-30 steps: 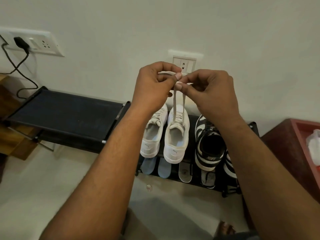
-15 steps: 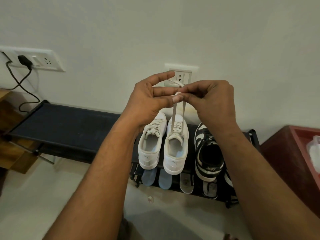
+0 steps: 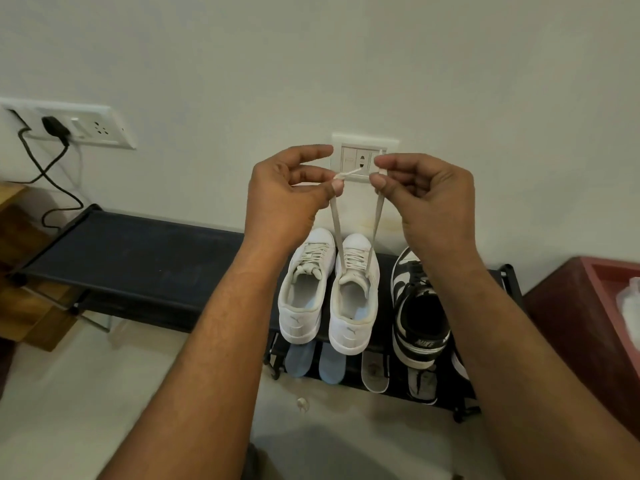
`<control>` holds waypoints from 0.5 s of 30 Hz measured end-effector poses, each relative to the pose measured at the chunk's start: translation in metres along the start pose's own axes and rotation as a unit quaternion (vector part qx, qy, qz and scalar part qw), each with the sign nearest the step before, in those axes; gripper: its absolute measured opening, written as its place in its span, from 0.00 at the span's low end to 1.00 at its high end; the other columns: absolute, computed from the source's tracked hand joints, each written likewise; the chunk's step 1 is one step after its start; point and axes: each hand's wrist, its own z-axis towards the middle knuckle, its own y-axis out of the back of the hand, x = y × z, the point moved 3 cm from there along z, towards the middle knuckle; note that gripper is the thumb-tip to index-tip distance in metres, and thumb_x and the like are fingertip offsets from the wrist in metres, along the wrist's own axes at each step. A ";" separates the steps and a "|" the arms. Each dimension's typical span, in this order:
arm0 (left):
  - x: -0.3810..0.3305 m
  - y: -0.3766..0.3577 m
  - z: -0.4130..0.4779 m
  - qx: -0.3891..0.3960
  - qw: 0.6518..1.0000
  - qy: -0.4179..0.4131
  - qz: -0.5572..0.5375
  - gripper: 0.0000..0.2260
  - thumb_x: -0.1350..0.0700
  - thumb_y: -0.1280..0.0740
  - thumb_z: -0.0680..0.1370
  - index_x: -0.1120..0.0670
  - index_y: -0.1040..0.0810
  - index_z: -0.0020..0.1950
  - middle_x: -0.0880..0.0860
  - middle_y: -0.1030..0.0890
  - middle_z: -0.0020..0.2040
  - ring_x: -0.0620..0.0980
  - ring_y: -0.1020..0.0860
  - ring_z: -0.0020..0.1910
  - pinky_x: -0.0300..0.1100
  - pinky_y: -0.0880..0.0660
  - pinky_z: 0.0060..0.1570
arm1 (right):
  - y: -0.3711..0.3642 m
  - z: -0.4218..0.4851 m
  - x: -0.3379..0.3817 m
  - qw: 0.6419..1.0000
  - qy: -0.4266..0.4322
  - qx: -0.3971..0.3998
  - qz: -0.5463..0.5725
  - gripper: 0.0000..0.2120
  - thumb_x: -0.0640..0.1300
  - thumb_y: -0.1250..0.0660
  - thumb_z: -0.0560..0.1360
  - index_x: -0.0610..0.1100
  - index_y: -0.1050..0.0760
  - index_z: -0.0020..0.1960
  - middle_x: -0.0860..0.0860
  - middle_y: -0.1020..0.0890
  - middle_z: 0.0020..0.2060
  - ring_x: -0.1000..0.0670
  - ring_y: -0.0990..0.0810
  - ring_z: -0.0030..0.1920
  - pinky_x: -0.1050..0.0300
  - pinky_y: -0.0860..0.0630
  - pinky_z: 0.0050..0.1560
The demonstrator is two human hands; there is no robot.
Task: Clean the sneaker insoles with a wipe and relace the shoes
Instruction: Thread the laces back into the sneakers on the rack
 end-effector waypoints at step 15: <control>-0.004 -0.036 -0.010 -0.065 0.995 -0.012 -0.079 0.03 0.59 0.24 0.79 0.56 0.12 0.51 0.51 0.11 0.46 0.48 0.12 0.49 0.48 0.16 0.49 | -0.009 -0.011 0.009 0.999 0.002 -0.038 -0.019 0.07 0.48 0.23 0.77 0.47 0.12 0.53 0.56 0.11 0.44 0.56 0.12 0.47 0.51 0.16 0.54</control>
